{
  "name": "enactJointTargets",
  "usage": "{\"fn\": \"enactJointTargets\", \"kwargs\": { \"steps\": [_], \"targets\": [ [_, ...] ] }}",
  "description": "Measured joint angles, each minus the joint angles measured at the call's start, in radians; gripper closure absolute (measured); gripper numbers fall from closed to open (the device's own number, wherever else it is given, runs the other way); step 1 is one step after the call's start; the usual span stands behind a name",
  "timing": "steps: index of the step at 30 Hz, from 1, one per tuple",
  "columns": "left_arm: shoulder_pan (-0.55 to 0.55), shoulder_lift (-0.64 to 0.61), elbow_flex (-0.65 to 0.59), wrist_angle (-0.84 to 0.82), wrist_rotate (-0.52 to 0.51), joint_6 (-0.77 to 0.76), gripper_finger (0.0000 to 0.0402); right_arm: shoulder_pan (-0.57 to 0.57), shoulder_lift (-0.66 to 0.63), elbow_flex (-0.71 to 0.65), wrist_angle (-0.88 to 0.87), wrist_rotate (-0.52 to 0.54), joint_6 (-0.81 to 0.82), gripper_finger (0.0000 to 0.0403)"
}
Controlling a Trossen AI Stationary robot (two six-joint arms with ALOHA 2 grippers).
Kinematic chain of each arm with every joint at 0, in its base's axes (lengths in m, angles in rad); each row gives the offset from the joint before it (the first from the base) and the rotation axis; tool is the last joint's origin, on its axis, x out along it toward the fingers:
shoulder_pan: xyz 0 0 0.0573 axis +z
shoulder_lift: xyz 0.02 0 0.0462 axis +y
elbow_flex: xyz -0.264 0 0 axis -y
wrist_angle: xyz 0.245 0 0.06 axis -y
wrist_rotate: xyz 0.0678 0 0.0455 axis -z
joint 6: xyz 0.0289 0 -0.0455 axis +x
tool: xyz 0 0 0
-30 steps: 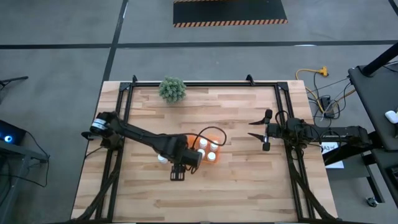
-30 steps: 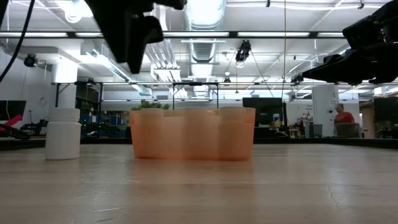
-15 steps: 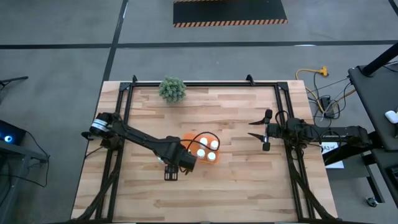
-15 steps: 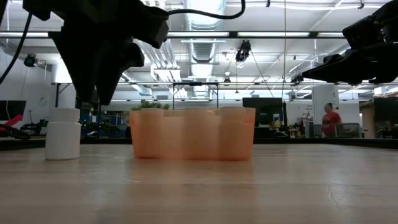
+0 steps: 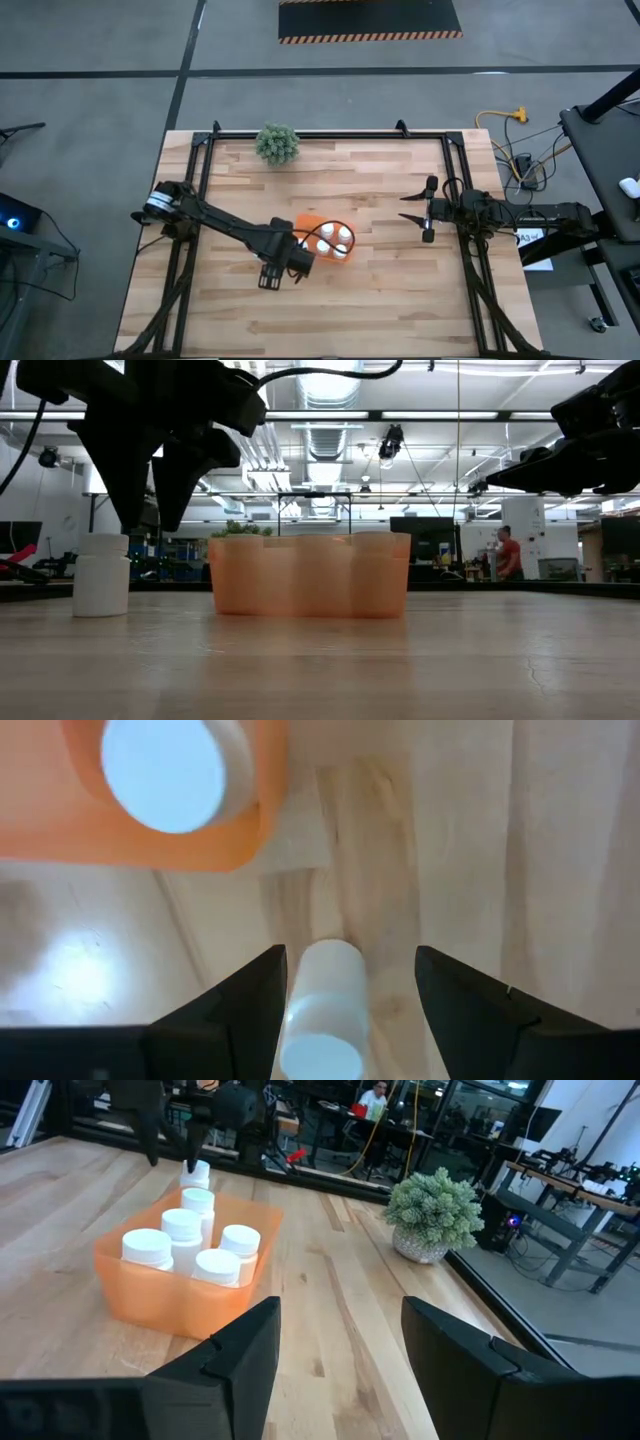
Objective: Pick and place pill bottles into a basket
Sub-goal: Put the pill bottle into the bin
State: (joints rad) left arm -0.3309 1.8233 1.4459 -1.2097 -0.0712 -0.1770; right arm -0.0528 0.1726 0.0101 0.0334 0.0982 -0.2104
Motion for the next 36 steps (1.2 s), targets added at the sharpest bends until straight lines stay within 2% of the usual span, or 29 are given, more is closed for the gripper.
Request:
{"fn": "enactJointTargets", "kwargs": {
  "steps": [5,13,21,27,36],
  "targets": [
    [-0.001,-0.064,-0.051,0.052,-0.036,0.014,0.0198,-0.001,0.000,0.000,0.000,0.001,0.000,0.0204],
    [-0.004,-0.275,-0.267,0.281,-0.034,0.025,0.0198,0.000,0.000,0.000,0.001,0.000,0.000,0.0204],
    [-0.010,-0.433,-0.437,0.373,-0.032,-0.034,0.0198,0.000,0.000,0.000,0.001,0.002,0.000,0.0204],
    [-0.016,-0.479,-0.522,0.443,-0.036,-0.052,0.0198,0.000,0.000,0.000,0.000,0.000,0.000,0.0204],
    [-0.017,-0.477,-0.568,0.448,-0.040,-0.055,0.0198,0.000,0.000,0.000,0.000,0.000,0.000,0.0204]
  ]
}}
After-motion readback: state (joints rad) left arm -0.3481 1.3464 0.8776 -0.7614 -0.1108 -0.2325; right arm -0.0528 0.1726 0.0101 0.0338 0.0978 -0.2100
